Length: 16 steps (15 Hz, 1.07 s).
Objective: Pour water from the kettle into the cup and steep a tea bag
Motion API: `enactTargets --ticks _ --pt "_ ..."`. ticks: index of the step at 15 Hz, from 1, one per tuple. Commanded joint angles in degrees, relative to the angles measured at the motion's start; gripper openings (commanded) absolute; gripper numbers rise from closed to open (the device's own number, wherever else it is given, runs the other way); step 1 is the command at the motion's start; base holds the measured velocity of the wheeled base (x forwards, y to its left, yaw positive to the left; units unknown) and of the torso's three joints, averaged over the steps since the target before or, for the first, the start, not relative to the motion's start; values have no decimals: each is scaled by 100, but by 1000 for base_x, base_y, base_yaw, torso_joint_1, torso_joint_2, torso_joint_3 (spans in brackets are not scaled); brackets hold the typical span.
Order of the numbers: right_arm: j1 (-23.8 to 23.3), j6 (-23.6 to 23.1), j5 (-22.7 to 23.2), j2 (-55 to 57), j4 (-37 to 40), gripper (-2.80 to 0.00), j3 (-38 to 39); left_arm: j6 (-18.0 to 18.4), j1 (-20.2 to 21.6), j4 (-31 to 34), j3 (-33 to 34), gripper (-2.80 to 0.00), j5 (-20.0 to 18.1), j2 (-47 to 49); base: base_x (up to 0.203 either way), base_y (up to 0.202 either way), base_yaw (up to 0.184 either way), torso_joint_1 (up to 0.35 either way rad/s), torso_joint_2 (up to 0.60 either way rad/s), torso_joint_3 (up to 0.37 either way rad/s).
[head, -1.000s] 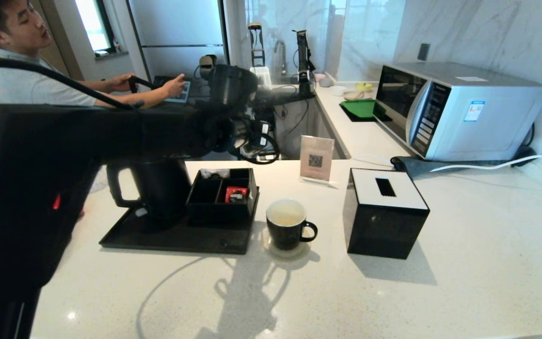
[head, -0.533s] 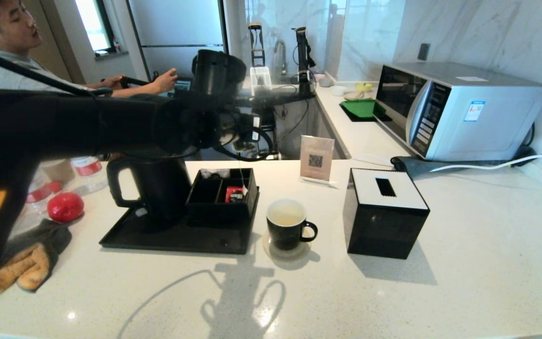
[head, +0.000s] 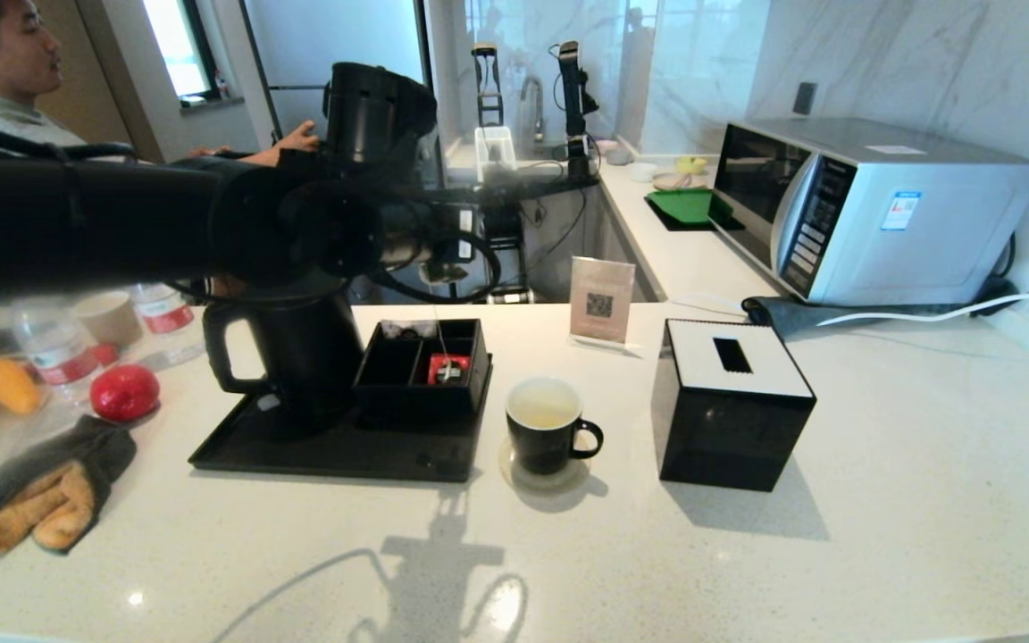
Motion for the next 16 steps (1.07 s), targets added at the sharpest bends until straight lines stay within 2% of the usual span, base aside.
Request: enactTargets --ticks 1,7,11,16 --pt "2 -2 -2 7 6 -280 5 -9 -50 2 186 -280 15 -237 0 0 0 0 0 0" --pt "2 -2 -2 7 5 -280 3 -23 -346 -29 747 -280 15 -636 0 0 0 0 0 0" --pt "2 -2 -2 7 6 -280 -2 17 -368 -735 1497 -280 28 -929 0 0 0 0 0 0" --pt "2 -2 -2 7 5 -280 -3 12 -406 -806 1810 -280 41 -1158 0 0 0 0 0 0"
